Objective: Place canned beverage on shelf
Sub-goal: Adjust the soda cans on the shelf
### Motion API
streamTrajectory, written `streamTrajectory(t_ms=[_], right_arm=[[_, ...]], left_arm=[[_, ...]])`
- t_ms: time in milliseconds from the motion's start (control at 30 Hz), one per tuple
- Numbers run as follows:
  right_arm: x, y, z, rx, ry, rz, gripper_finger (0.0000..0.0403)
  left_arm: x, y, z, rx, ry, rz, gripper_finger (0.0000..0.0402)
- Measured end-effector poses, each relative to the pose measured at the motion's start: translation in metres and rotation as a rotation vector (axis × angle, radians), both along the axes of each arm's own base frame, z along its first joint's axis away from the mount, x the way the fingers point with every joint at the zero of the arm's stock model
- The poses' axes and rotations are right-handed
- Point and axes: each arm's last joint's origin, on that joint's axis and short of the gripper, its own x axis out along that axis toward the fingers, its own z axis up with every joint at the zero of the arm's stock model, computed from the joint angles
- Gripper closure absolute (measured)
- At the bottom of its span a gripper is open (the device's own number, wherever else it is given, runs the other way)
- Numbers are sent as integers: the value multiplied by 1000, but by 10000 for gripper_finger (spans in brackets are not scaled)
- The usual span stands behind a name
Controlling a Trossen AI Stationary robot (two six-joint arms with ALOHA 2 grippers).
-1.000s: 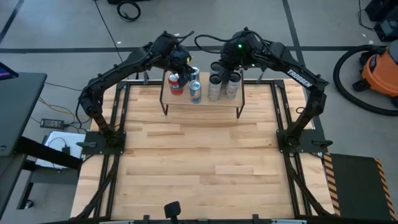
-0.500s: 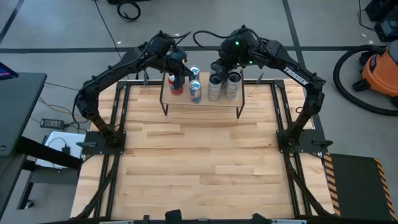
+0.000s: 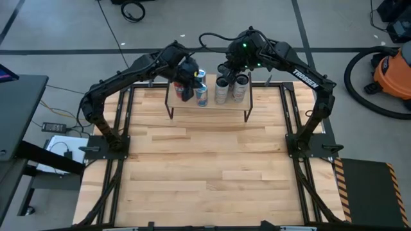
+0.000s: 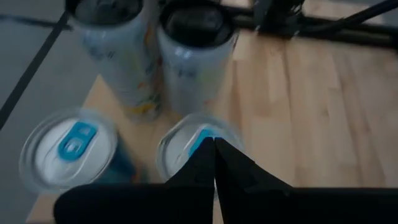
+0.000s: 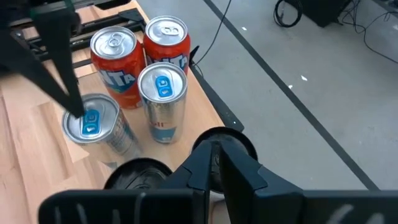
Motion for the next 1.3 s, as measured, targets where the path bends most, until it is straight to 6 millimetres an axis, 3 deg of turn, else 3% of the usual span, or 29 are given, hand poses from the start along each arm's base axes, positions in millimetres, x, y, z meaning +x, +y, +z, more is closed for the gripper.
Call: streamTrajectory(t_ms=[900,1300], right_arm=[[0,0,0,0,1,0,364],[0,0,0,0,0,0,363]], left_arm=[[-7,9,-7,6,76,66,393],[-16,25,-7,21,79,133,393]])
